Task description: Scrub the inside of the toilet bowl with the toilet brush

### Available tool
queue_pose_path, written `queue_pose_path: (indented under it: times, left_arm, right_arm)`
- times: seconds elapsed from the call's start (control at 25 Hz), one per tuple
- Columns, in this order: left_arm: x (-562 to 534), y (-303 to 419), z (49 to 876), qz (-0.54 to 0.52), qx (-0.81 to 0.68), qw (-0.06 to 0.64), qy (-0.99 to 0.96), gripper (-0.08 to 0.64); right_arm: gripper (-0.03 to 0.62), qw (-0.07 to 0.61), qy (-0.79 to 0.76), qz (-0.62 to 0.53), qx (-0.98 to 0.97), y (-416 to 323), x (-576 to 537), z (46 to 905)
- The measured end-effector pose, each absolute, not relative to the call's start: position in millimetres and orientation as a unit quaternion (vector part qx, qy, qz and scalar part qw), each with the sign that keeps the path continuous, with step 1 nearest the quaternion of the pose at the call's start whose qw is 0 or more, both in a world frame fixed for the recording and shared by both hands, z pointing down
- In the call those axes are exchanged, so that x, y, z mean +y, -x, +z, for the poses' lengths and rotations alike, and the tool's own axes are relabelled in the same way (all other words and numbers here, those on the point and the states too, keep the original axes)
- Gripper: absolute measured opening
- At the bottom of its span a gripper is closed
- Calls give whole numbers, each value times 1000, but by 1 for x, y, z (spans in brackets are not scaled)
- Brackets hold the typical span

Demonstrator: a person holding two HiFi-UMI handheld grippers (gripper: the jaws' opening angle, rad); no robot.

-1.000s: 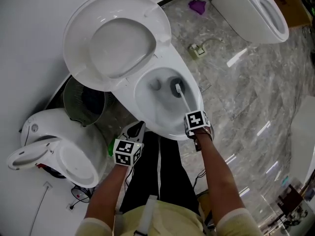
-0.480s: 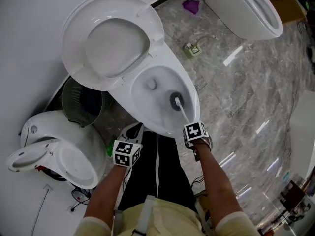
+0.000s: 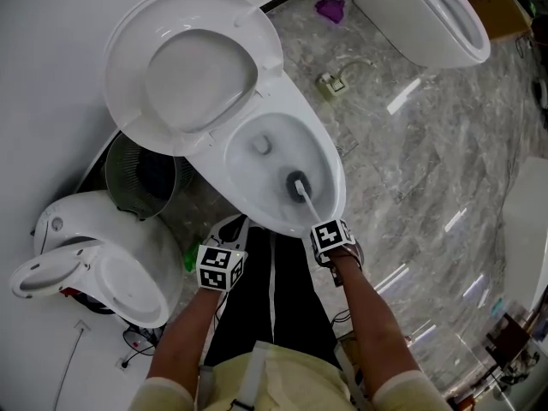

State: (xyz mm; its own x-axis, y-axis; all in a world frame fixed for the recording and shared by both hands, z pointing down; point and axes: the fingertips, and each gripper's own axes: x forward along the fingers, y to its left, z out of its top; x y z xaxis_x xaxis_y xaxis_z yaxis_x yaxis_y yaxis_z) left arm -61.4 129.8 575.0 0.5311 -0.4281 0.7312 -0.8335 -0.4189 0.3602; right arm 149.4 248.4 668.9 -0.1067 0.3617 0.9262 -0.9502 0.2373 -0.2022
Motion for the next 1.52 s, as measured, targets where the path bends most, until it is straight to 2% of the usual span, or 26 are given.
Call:
queue_pose_path:
  times: [0.6, 1.52]
  left_arm:
    - [129, 79, 581, 264, -430, 383, -773, 15]
    - [129, 98, 583, 244, -475, 391, -750, 15]
  right_arm:
    - [32, 613, -205, 540, -539, -93, 255, 671]
    - [32, 598, -171, 505, -599, -14, 173, 674]
